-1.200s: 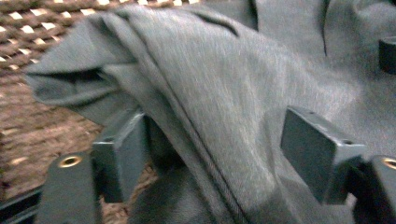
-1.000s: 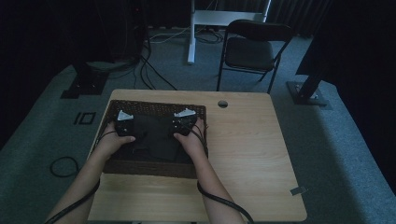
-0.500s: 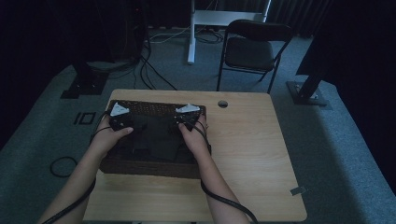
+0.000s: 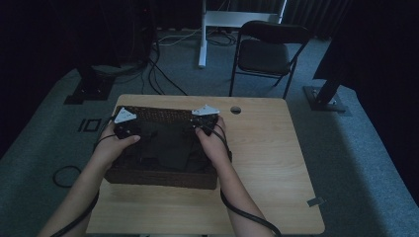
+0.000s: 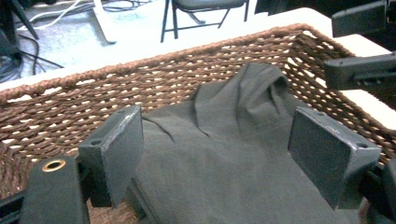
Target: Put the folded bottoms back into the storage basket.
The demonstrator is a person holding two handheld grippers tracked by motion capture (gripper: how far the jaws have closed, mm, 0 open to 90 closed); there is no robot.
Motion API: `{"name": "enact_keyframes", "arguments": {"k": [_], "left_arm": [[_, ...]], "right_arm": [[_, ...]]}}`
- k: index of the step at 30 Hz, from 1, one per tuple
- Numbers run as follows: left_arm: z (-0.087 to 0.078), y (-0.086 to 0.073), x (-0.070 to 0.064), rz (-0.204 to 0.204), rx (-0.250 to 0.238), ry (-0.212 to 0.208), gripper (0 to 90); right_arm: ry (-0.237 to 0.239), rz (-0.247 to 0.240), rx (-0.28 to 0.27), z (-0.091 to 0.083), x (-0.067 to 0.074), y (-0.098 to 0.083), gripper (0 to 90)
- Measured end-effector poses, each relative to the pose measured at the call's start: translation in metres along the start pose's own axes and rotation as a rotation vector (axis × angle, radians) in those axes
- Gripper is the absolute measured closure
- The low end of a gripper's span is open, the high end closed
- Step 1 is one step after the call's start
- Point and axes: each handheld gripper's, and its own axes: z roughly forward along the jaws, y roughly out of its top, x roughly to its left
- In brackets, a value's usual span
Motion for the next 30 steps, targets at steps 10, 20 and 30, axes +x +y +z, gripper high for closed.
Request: {"name": "enact_keyframes", "arguments": {"k": [10,20,30], "left_arm": [[-0.016,0.002,-0.012,-0.009,-0.026,-0.026,18.0],[-0.033,0.000,-0.023,0.002,-0.060,-0.043,18.0],[-0.049,-0.006,-0.030,-0.013,-0.106,-0.042,18.0]], "right_arm": [[-0.002,-0.012,-0.027,-0.029,-0.012,0.007,12.1],[-0.012,0.016,-0.057,-0.052,-0.027,-0.003,12.1],[-0.043,0.012,-0.080,-0.077,-0.047,-0.021,12.1]]}}
